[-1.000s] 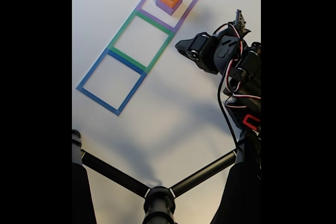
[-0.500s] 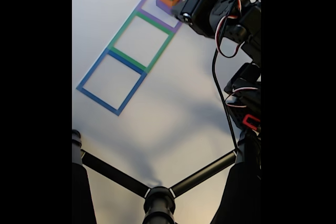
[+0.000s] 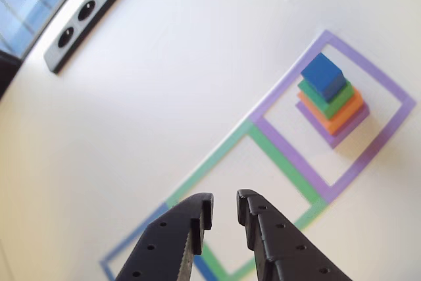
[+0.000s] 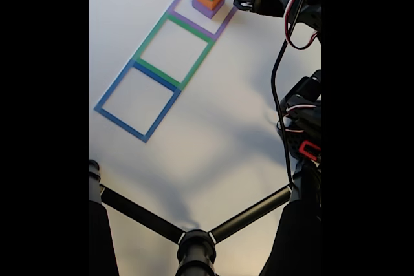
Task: Tower of hanoi
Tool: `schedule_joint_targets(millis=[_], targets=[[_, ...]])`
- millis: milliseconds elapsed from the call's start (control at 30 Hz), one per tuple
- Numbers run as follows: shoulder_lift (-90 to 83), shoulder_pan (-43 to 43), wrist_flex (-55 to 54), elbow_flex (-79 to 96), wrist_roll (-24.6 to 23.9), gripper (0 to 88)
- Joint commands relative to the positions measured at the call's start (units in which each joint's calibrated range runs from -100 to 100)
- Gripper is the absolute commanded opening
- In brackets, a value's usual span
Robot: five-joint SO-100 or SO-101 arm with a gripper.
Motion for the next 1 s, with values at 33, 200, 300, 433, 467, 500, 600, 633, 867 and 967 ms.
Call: schedule_joint_targets(millis=[33,200,300,433,467,500,600,633,867,967], targets=[[0.25,-2.41,3.56,-0.88,62.32,2.5],[0.81,-2.18,5.26,-0.7,75.37,1.1],[0.25,-2.48,5.67,-0.7,71.51,1.1],[-0.95,-0.35,6.88,-1.79,80.33,1.5],[-0.95,0.57,7.12,-2.7,79.41,1.6],[-0.95,1.86,8.17,-3.7,82.72,1.8],[-1.27,6.06,9.96,-6.24,88.97,1.5],[-1.51,7.12,9.96,-6.33,88.97,1.1],[-4.95,14.44,12.38,-6.15,88.97,1.0],[-6.08,16.81,11.82,-4.24,88.97,3.0]])
